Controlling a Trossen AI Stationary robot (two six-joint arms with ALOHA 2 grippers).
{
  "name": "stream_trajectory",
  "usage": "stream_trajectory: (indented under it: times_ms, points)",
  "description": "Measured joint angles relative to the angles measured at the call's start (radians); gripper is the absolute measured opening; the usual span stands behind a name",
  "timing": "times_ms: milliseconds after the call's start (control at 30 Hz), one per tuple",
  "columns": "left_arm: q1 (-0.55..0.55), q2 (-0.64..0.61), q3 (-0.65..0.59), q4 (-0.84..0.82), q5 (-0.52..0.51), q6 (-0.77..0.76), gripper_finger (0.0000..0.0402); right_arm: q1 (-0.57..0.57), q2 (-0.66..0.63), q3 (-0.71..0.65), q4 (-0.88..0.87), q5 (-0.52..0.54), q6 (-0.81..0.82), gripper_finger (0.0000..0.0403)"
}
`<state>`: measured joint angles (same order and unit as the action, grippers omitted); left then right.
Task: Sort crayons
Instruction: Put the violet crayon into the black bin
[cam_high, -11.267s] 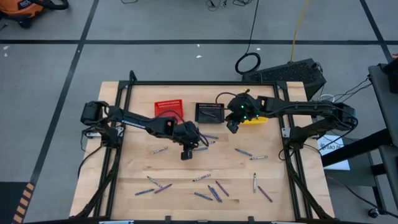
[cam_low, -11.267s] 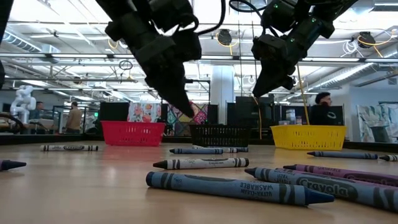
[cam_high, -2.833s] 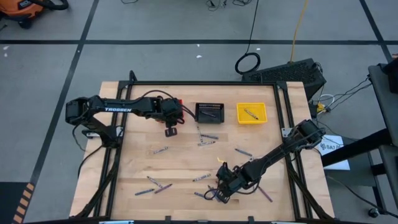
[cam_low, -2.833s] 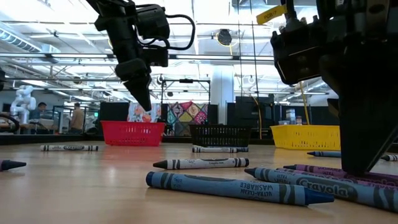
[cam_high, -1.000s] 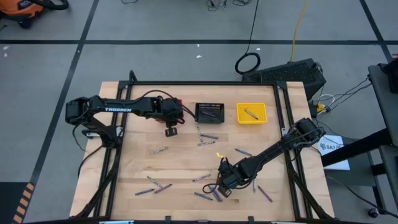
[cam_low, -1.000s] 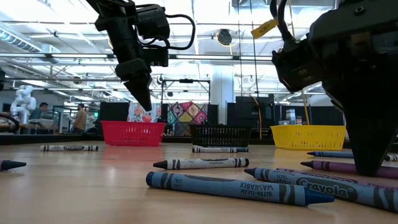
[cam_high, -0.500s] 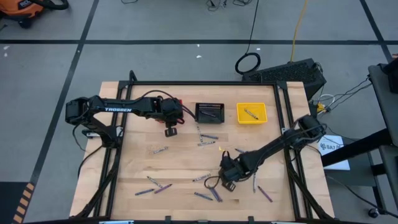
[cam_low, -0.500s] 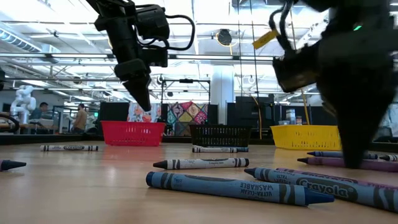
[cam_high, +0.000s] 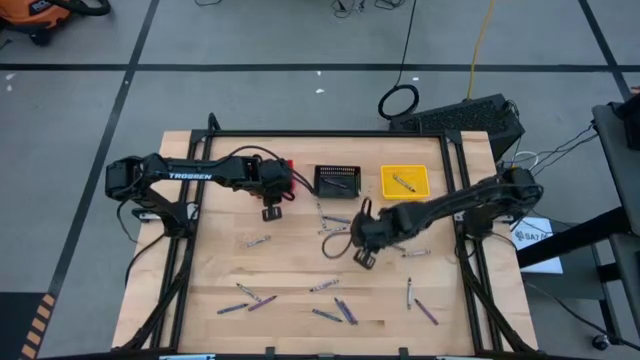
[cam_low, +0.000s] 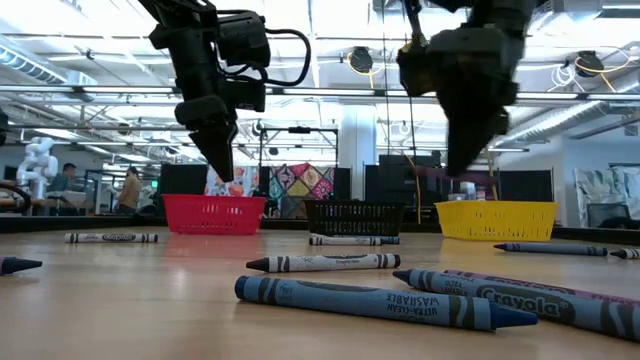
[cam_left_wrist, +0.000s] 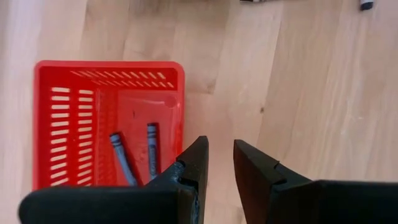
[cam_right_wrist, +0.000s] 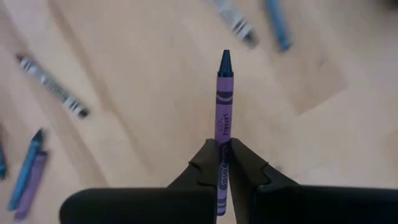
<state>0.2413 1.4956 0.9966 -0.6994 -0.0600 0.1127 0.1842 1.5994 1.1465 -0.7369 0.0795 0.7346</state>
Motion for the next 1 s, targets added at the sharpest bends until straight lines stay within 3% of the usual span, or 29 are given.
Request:
stream_trajectory:
  times_ms: [233, 567, 1000]
  points:
    - [0.000, 0.000, 0.000, 0.002, 0.003, 0.006, 0.0075, -0.183, -0.034, 0.003, 0.051, 0.028, -0.245, 0.0000]
    - [0.000, 0.000, 0.000, 0.001, 0.003, 0.005, 0.0075, -0.393, -0.026, 0.003, 0.279, -0.032, -0.570, 0.0000]
    - [-0.014, 0.000, 0.000, -0.106, 0.007, -0.001, 0.0075, -0.502, 0.089, 0.004, 0.396, -0.085, -0.848, 0.0000]
